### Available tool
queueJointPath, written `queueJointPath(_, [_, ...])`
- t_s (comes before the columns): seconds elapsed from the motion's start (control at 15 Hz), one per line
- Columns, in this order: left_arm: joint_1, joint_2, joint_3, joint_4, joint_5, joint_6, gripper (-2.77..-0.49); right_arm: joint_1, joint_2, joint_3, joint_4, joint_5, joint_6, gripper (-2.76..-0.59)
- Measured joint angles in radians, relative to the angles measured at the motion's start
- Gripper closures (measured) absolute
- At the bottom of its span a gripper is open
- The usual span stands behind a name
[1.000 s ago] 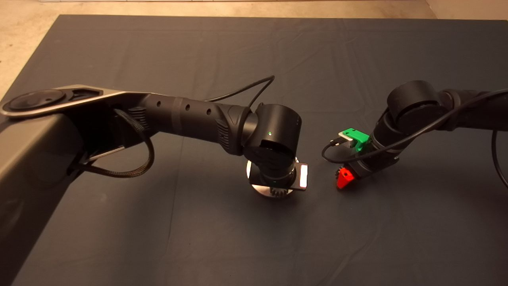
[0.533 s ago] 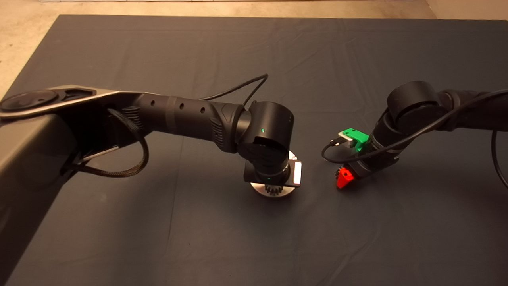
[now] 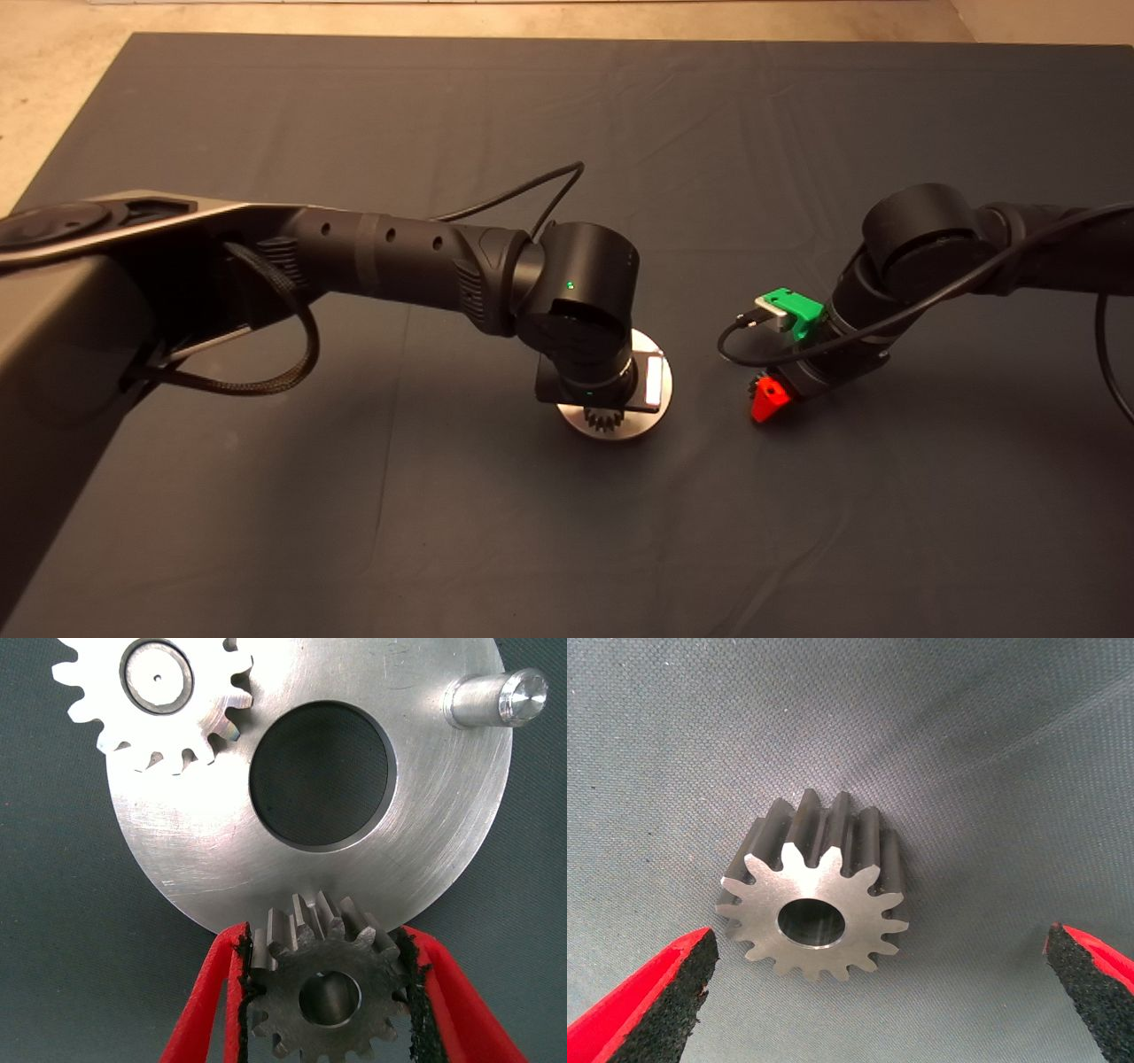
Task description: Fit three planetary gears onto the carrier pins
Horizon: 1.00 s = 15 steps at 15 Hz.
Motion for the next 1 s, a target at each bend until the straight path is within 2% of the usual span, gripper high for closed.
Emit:
queueJointPath(0.8, [0.001, 0.001, 0.021, 0.002, 0.011, -0.001, -0.84, 0.000, 0.000, 0.000, -0.001, 0.000, 0.000, -2.76])
queueJointPath(1.0, [0.001, 0.001, 0.023, 0.013, 0.011, -0.001, -0.84, 0.000, 0.000, 0.000, -0.001, 0.000, 0.000, -2.76])
